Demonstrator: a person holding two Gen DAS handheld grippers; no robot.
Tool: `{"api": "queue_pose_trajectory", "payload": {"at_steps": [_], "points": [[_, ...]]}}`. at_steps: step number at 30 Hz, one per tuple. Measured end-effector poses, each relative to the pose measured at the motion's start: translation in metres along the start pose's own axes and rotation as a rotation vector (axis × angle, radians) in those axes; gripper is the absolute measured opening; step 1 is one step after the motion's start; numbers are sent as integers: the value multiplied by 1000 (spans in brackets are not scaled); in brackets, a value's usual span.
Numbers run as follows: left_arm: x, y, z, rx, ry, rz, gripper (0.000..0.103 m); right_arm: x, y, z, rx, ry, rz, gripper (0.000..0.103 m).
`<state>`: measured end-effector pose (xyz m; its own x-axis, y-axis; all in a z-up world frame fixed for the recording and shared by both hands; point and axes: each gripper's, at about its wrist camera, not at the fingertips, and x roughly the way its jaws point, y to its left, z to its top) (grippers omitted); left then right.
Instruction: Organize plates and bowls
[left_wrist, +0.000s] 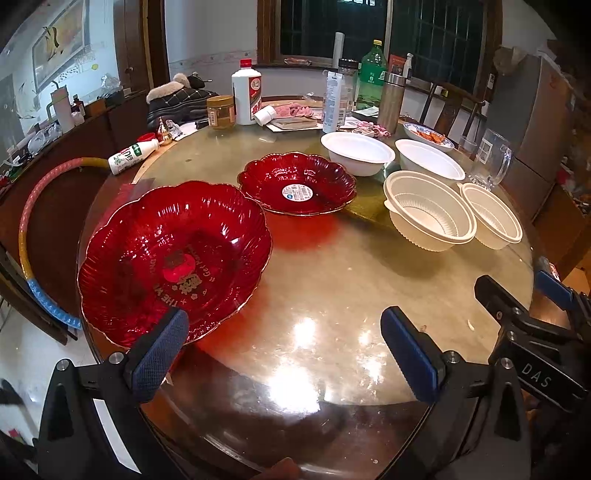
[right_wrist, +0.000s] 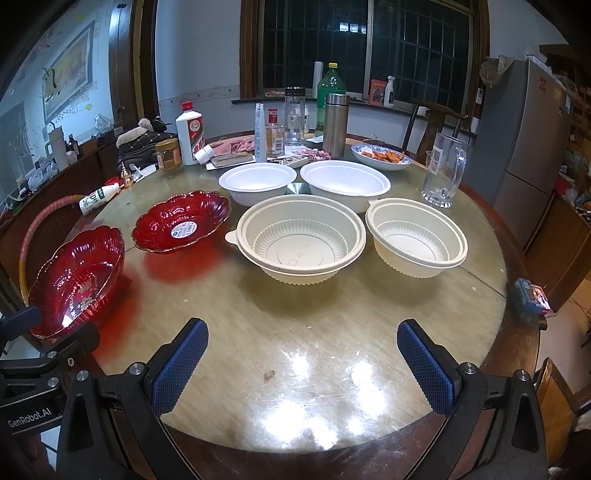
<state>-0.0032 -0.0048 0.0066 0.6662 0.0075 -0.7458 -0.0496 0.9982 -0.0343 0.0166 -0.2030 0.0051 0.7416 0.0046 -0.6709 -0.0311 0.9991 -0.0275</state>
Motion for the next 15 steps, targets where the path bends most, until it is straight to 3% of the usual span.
{"api": "queue_pose_trajectory", "payload": {"at_steps": [15], "points": [[-4, 0, -1, 2, -9, -3, 103, -1, 1, -1, 1, -2, 5, 103]]}}
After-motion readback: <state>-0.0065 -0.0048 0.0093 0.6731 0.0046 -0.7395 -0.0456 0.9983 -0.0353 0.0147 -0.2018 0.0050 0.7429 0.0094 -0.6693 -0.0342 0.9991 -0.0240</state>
